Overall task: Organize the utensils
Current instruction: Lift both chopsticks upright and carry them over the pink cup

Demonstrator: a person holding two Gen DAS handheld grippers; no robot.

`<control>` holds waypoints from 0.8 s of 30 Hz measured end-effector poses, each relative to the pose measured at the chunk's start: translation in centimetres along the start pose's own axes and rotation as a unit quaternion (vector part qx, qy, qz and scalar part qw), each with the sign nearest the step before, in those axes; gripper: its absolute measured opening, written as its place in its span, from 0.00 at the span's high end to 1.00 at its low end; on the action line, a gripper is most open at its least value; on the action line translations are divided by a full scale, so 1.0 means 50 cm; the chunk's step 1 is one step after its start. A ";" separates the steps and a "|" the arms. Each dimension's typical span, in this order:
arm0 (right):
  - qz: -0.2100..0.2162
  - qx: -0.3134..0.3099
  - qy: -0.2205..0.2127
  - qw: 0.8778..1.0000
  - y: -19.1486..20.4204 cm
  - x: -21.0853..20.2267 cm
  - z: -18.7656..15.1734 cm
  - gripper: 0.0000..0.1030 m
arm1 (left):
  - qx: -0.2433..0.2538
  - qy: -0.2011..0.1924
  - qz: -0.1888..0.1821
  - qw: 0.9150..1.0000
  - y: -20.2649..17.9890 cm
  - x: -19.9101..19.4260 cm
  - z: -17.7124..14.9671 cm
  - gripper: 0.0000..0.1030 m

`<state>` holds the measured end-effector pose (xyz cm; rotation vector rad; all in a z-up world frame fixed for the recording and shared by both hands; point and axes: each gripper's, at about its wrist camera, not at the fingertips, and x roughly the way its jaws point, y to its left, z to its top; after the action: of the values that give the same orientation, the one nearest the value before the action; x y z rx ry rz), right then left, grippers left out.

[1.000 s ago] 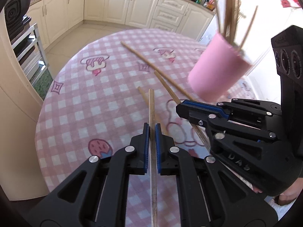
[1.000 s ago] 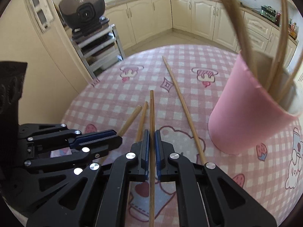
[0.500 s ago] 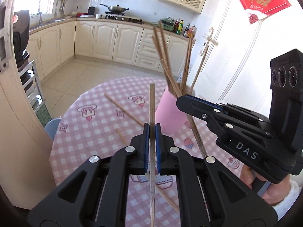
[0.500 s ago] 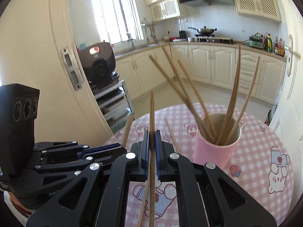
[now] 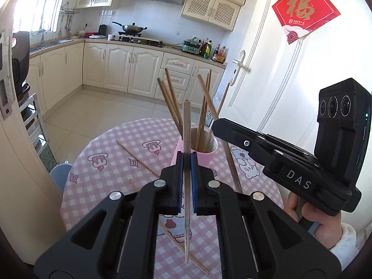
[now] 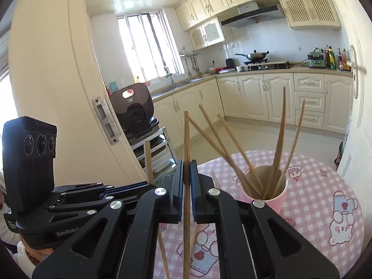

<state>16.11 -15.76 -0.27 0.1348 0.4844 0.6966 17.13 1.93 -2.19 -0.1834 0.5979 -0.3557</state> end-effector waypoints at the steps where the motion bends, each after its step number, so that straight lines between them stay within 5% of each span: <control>1: -0.002 0.001 -0.003 1.000 -0.003 -0.005 0.003 0.96 | 0.003 -0.002 -0.001 1.000 -0.004 -0.003 0.005 0.94; 24: -0.074 -0.007 -0.117 0.990 -0.074 -0.052 0.111 0.95 | 0.061 -0.070 -0.011 0.996 -0.118 0.018 0.159 0.94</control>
<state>19.16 -20.01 4.60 0.1644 0.2608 0.5313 20.82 -3.32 5.38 -0.0967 0.4337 -0.3958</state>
